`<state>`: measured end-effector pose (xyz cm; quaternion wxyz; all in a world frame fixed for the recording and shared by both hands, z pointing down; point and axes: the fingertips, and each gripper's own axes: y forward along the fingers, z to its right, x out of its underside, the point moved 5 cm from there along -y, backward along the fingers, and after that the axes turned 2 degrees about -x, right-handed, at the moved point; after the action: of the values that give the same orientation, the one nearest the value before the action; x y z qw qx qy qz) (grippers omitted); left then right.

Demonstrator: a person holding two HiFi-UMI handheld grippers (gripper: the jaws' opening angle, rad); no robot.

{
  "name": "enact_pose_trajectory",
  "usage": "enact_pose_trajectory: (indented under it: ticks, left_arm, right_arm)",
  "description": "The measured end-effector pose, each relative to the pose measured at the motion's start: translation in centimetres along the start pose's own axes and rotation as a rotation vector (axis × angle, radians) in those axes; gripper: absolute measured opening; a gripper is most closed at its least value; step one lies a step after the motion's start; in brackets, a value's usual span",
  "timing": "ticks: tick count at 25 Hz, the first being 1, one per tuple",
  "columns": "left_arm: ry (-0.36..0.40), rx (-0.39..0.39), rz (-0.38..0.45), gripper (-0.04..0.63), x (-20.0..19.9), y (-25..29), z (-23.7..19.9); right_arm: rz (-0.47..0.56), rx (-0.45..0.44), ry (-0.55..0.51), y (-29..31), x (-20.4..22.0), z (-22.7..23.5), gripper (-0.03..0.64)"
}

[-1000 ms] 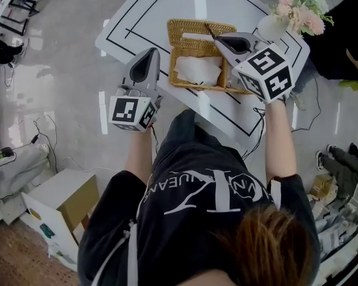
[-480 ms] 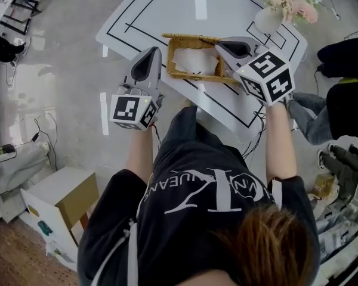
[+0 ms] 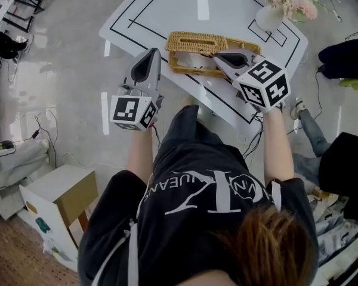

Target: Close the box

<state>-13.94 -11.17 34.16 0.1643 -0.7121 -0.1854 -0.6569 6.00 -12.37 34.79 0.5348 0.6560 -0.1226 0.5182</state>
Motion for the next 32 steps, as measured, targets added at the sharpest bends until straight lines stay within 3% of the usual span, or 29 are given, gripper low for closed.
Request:
enact_pose_trajectory:
  ticks: [32]
  left_arm:
    - [-0.022, -0.038, -0.027, 0.009, 1.5, -2.8, -0.9]
  right_arm:
    - [-0.092, -0.075, 0.069, 2.7, 5.2, -3.4, 0.0]
